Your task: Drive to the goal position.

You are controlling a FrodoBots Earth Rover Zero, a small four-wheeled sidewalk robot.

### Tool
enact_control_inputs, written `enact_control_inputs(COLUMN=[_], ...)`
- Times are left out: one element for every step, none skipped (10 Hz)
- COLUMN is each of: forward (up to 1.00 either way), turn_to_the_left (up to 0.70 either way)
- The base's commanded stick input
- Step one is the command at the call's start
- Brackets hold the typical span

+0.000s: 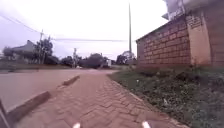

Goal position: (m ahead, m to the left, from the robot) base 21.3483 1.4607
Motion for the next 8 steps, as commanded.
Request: enact_control_inputs(forward=[0.5, 0.5, 0.5, 0.5, 0.5, 0.5, 0.5, 0.5], turn_to_the_left=[0.23, 0.08, 0.47, 0.5, 0.5, 0.08, 0.28, 0.13])
